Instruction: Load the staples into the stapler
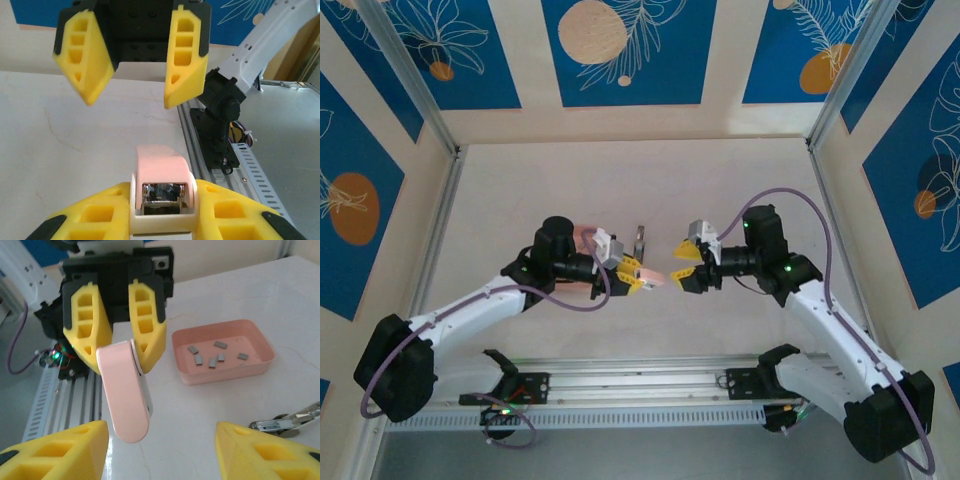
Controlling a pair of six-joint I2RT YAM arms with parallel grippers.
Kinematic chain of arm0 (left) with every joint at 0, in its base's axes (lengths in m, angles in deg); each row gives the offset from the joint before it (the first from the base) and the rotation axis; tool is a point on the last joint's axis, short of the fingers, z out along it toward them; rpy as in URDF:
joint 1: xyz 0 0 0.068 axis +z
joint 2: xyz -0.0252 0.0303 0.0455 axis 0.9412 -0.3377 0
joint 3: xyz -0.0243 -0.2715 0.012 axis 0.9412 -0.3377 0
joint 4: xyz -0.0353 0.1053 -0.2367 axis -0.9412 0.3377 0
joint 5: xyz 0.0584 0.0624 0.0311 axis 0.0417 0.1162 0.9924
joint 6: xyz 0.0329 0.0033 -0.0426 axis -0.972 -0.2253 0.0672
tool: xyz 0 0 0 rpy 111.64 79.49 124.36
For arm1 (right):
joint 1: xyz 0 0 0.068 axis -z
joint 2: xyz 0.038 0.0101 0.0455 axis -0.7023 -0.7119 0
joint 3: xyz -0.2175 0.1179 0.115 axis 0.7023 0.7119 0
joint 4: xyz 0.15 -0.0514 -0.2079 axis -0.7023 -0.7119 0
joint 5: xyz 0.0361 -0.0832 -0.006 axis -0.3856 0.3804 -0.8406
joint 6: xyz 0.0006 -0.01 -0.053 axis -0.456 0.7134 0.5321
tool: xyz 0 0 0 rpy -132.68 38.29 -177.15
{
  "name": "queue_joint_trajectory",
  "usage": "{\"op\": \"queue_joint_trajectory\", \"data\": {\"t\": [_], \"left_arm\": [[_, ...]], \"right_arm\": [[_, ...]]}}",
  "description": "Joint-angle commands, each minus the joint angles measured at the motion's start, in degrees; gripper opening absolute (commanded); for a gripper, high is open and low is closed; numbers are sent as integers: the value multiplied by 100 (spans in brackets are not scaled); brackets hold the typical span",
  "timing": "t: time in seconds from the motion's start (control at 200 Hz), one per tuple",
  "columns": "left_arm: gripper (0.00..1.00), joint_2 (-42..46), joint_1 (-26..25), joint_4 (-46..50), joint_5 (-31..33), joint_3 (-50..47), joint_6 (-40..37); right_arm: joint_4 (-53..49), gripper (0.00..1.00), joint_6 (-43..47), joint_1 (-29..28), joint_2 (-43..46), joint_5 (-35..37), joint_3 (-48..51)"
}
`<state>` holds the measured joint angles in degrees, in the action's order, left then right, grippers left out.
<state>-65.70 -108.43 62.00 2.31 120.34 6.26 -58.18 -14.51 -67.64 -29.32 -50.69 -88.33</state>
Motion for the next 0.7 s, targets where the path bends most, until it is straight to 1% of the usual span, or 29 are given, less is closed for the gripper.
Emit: {"op": "queue_joint_trajectory", "data": {"t": [0.0,0.145,0.275,0.385,0.475,0.525,0.6,0.635,0.655,0.695], "left_arm": [[0,99,-15,46,-352,13,-301],[0,104,-27,16,-269,29,-274],[0,95,-24,-126,-251,9,-149],[0,73,-33,-190,-342,27,-51],[0,98,-33,-196,-387,24,-22],[0,114,-33,-189,-380,16,-19],[0,134,-37,-149,-337,13,-37],[0,136,-48,-144,-285,13,-18],[0,155,-42,-159,-227,5,7],[11,185,-41,-239,-41,-28,136]], "right_arm": [[-591,58,593,-275,-245,-310,-312],[-716,59,722,-759,-586,89,-545],[-575,57,695,-1009,-748,402,-553],[-517,49,659,-1064,-832,506,-555],[-511,46,659,-1068,-859,507,-568],[-498,43,660,-1064,-852,507,-575],[-469,35,652,-1056,-832,495,-579],[-481,29,651,-1047,-818,499,-597],[-487,23,658,-1046,-809,500,-594],[-469,15,643,-1016,-763,507,-592]]}}
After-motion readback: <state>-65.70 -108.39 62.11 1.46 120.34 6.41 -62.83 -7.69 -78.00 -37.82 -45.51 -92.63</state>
